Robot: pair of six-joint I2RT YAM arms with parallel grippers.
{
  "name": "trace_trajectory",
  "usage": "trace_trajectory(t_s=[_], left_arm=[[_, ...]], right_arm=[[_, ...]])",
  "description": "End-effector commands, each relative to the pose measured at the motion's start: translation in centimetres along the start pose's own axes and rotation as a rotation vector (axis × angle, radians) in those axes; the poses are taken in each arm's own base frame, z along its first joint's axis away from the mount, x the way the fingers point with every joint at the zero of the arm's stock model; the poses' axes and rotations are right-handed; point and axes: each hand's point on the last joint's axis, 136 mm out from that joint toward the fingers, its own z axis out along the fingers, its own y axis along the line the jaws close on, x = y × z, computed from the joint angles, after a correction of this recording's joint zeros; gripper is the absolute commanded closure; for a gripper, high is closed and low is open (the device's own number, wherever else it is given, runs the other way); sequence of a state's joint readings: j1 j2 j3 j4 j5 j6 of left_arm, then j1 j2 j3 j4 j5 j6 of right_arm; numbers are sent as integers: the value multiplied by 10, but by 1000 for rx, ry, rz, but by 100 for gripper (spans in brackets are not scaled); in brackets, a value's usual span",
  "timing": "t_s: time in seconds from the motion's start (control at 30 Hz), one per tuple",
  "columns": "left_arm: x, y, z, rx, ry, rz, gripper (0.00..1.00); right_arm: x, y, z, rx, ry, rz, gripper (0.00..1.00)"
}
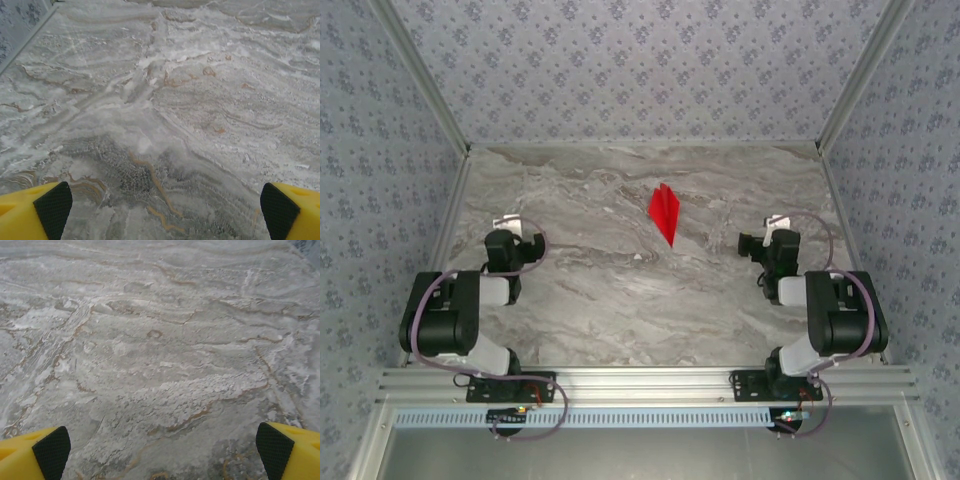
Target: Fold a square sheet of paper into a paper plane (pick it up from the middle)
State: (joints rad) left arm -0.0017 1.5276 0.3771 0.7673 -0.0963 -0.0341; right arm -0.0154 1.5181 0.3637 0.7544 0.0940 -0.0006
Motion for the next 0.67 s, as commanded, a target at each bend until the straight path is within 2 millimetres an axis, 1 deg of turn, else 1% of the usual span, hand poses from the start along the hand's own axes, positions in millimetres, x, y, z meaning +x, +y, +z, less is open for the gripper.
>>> trace_trajectory(t_s=[0.0,0.6,0.63], left_arm=[[-26,-3,4,18,-74,2,1],[-26,-3,4,19,-71,1,1],[-26,-3,4,20,-71,1,1]], right_arm=[[-21,3,2,-30,-69,-9,0],[-22,3,2,-34,-71,-8,0],[-21,12,0,-90,-75,-29,0]])
